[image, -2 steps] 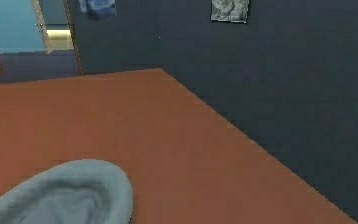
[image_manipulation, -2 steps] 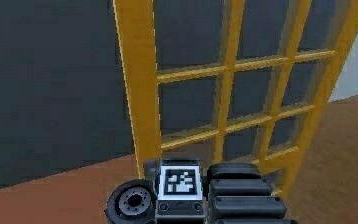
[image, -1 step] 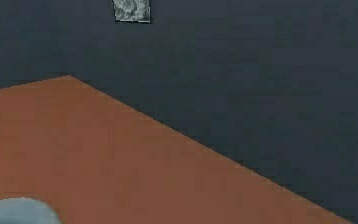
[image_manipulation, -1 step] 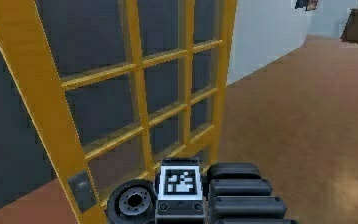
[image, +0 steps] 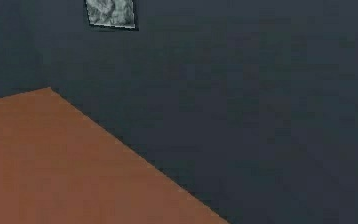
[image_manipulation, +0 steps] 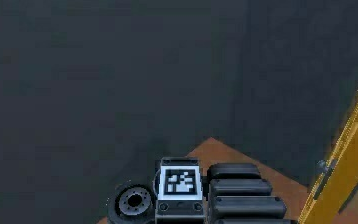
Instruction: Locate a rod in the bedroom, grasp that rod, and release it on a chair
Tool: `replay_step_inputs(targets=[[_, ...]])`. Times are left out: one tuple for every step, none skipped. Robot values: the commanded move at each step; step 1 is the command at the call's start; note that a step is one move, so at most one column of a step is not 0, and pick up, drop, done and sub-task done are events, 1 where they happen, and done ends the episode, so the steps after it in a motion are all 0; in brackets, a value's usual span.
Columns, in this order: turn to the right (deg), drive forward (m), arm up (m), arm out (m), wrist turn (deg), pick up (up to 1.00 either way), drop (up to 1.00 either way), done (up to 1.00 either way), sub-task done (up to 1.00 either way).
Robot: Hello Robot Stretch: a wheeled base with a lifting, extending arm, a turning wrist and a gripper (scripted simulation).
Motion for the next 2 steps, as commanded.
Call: replay_step_inputs(targets=[[45.0, 0.00, 0.00, 0.00, 0.0, 0.00, 0.00, 0.00, 0.00], [3.0, 0.00, 0.00, 0.00, 0.0, 0.00, 0.00, 0.00, 0.00]])
